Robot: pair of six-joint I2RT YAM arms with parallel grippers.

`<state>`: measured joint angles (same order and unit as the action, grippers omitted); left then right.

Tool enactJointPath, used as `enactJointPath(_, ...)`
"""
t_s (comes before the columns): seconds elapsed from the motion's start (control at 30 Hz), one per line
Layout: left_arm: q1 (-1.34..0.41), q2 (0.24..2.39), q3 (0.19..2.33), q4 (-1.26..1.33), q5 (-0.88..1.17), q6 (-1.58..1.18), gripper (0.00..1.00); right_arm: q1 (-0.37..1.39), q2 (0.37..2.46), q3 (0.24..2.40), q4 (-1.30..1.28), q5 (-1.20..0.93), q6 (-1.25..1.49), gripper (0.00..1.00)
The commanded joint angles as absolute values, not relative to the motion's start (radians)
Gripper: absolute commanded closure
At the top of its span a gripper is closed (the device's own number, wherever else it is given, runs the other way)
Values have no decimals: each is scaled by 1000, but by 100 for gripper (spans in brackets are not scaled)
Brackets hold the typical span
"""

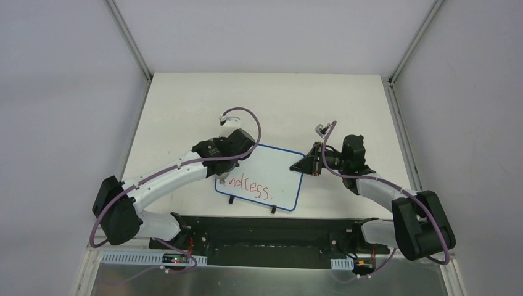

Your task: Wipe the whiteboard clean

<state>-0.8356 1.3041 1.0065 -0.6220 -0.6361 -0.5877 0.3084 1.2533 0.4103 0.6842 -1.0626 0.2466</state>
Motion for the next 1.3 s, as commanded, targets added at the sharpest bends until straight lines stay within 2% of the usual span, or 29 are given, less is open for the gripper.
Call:
enactJointPath(0.0, -826, 1354, 1076, -646, -621, -534, 100, 313, 1233, 410, 721, -1104, 179, 100)
enactJointPath(0.27, -1008, 1543, 1320, -659, -633, -479, 100, 312, 1231, 408, 721, -1107, 178, 100)
enactJointPath(0.4, -1046, 1603, 1398, -655, -630, -457, 100, 312, 1235, 408, 721, -1111, 176, 100)
enactJointPath(0.57, -1010, 1559, 1349, -644, -679, -456, 100, 312, 1236, 408, 721, -1109, 176, 100)
enactJointPath(0.8, -817, 1419, 1189, -603, -652, -460, 100, 313, 1235, 409, 721, -1111, 176, 100)
enactJointPath(0.97, -756, 1439, 1193, -657, -724, -454, 100, 313, 1233, 407, 721, -1110, 176, 100)
enactJointPath(1.13, -754, 1464, 1220, -683, -709, -460, 100, 313, 1232, 407, 721, -1114, 178, 100)
enactJointPath(1.27, -819, 1517, 1286, -714, -707, -452, 100, 312, 1233, 407, 722, -1115, 179, 100)
